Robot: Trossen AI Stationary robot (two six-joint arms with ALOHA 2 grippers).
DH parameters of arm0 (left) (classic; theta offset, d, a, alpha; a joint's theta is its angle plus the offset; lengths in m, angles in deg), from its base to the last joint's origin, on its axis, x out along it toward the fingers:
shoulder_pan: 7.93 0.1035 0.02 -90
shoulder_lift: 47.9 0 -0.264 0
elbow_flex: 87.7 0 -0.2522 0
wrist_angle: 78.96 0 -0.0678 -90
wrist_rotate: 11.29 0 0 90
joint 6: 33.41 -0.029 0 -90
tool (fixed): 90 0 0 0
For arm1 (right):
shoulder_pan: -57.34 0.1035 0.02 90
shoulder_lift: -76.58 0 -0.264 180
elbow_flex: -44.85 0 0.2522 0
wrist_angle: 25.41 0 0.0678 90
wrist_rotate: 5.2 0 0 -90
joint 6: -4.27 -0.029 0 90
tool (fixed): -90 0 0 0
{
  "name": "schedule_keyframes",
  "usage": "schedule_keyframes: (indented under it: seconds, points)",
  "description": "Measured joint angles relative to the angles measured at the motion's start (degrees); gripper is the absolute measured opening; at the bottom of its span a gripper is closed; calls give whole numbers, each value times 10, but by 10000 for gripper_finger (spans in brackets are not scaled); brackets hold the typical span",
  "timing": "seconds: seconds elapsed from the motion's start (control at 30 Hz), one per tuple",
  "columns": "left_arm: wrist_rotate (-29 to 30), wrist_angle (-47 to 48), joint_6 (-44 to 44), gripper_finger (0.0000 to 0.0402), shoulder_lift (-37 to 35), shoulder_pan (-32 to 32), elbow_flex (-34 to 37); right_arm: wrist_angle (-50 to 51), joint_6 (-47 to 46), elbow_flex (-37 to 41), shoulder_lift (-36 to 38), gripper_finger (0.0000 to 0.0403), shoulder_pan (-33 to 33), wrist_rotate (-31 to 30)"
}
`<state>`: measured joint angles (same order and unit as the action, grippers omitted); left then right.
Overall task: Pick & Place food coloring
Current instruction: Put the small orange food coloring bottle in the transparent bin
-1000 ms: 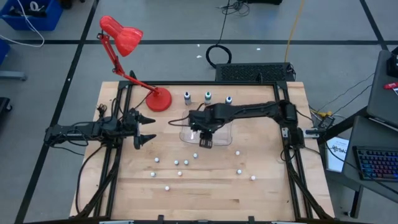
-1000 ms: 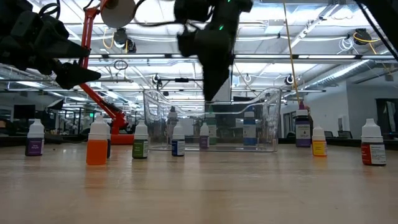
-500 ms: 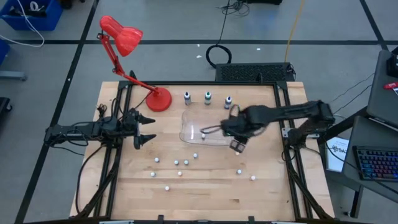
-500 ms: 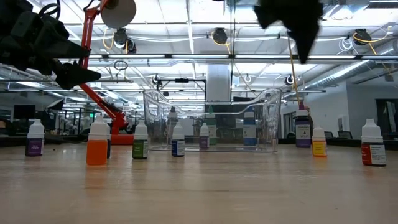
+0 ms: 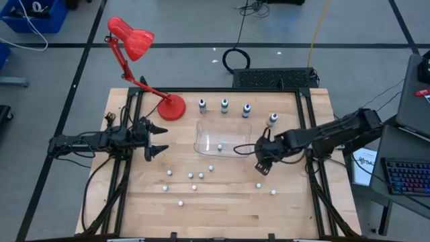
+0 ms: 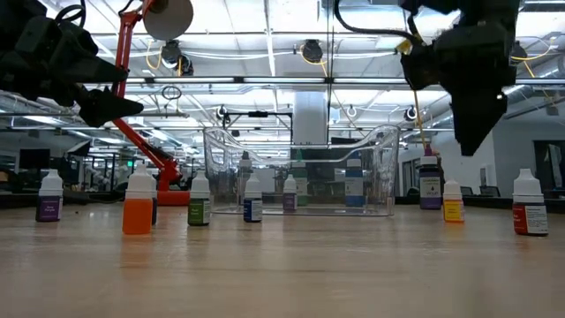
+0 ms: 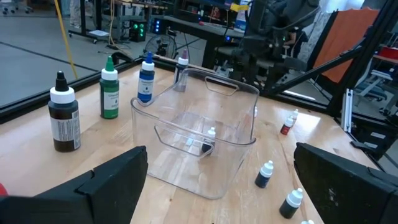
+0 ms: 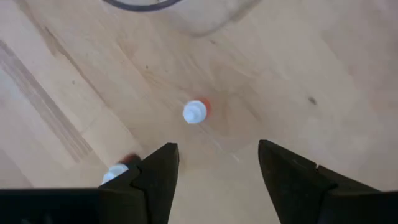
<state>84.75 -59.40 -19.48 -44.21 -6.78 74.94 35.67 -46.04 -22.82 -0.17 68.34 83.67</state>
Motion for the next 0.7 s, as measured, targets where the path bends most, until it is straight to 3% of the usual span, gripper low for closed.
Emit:
schedule_keyframes:
  seconds: [0.4,0.57,0.7]
  points:
    - [0,0,0,399,0,0,0,-72,36,6,-43,204,0,15]
    - [0,0,0,399,0,0,0,-12,66,-65,-74,203,4,22]
    - [0,0,0,399,0,0,0,75,85,-126,-96,203,13,-37]
